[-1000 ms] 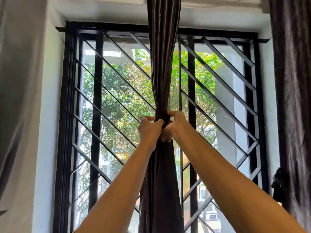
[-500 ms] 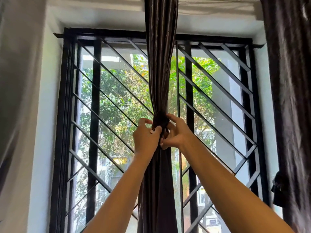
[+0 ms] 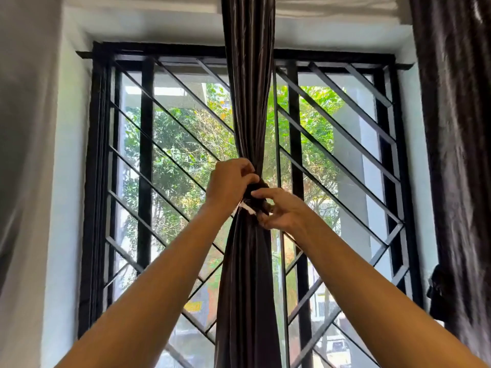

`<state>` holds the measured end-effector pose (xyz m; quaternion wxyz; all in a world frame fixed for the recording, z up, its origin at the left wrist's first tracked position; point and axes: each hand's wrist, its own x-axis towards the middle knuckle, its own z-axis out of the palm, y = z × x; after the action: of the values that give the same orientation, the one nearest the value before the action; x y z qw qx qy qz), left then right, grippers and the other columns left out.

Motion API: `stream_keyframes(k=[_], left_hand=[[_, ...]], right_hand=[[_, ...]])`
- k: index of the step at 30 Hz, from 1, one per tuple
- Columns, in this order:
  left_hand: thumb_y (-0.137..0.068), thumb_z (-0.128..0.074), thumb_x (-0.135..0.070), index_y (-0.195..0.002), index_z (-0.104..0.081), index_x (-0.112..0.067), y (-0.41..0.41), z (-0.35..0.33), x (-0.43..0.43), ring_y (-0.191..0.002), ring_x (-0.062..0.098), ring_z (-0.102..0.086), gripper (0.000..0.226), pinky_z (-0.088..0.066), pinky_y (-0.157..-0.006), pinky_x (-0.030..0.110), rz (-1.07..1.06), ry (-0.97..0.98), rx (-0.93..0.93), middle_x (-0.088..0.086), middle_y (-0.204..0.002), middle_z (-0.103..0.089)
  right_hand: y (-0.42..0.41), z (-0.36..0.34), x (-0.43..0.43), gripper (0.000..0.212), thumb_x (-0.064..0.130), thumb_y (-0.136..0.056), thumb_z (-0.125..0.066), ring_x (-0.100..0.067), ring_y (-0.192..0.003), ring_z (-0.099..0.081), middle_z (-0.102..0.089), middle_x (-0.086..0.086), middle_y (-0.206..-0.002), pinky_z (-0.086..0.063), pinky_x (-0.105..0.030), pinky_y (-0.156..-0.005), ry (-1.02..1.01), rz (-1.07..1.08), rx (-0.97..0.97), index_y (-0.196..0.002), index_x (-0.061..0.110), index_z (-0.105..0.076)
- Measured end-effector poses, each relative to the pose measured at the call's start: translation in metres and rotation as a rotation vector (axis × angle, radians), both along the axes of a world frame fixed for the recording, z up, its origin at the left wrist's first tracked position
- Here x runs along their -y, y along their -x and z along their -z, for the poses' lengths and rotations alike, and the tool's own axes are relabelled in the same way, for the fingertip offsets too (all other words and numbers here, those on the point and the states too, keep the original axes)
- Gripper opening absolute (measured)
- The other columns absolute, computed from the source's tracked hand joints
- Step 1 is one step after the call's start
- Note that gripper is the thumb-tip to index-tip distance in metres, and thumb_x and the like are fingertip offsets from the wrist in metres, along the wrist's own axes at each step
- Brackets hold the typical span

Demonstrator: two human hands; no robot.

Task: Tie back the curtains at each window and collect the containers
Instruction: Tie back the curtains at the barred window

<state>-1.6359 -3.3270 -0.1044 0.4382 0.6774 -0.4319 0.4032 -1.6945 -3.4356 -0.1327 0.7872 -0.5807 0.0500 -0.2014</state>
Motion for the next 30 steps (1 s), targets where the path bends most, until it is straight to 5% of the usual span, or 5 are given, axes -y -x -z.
stream_keyframes(k=[4, 12, 22, 26, 30], left_hand=[[-0.085, -0.066, -0.027, -0.091, -0.062, -0.017, 0.004, -0.001, 0.005, -0.079, 0.029, -0.063, 0.013, -0.049, -0.066, 0.033, -0.183, -0.13, 0.176, 0.007, -0.083, -0.068], [-0.092, -0.056, -0.021, -0.097, -0.058, -0.014, 0.008, -0.013, 0.01, -0.082, 0.032, -0.061, 0.009, -0.037, -0.058, 0.031, -0.282, -0.184, 0.31, 0.009, -0.088, -0.067], [-0.087, -0.053, -0.003, -0.093, -0.057, -0.008, 0.021, -0.056, 0.021, -0.088, 0.034, -0.063, 0.01, -0.035, -0.058, 0.033, -0.414, -0.261, 0.431, 0.009, -0.091, -0.068], [-0.088, -0.057, -0.009, -0.093, -0.062, -0.007, 0.027, -0.058, 0.03, -0.089, 0.036, -0.062, 0.007, -0.034, -0.06, 0.034, -0.45, -0.216, 0.376, 0.014, -0.093, -0.065], [-0.087, -0.058, -0.015, -0.094, -0.065, -0.007, 0.026, -0.053, 0.037, -0.089, 0.038, -0.063, 0.012, -0.046, -0.065, 0.037, -0.426, -0.149, 0.23, 0.016, -0.098, -0.063]], right_hand=[[-0.008, 0.007, 0.004, 0.021, -0.005, -0.079, -0.065, -0.01, -0.047, -0.05, -0.055, -0.006, -0.068, -0.037, -0.018, -0.041, 0.203, 0.159, 0.144, -0.079, 0.012, -0.054], [-0.005, 0.005, 0.034, 0.039, 0.004, -0.083, -0.069, -0.006, -0.034, -0.045, -0.045, 0.001, -0.041, -0.042, -0.017, -0.042, 0.648, 0.262, 0.146, -0.059, 0.011, -0.039], [0.014, -0.027, 0.053, 0.034, 0.018, -0.082, -0.072, -0.016, -0.05, -0.045, -0.051, -0.011, -0.056, -0.036, -0.021, -0.052, 1.25, 0.326, 0.08, -0.073, -0.013, -0.062], [0.02, -0.029, 0.053, 0.031, 0.021, -0.081, -0.071, -0.009, -0.044, -0.04, -0.045, 0.001, -0.045, -0.03, -0.021, -0.047, 1.375, 0.404, 0.029, -0.065, -0.003, -0.063], [0.015, -0.005, 0.044, 0.041, 0.03, -0.083, -0.066, -0.026, -0.068, -0.053, -0.044, -0.003, -0.057, -0.033, -0.027, -0.057, 1.638, 0.644, -0.032, -0.053, 0.012, -0.043]])
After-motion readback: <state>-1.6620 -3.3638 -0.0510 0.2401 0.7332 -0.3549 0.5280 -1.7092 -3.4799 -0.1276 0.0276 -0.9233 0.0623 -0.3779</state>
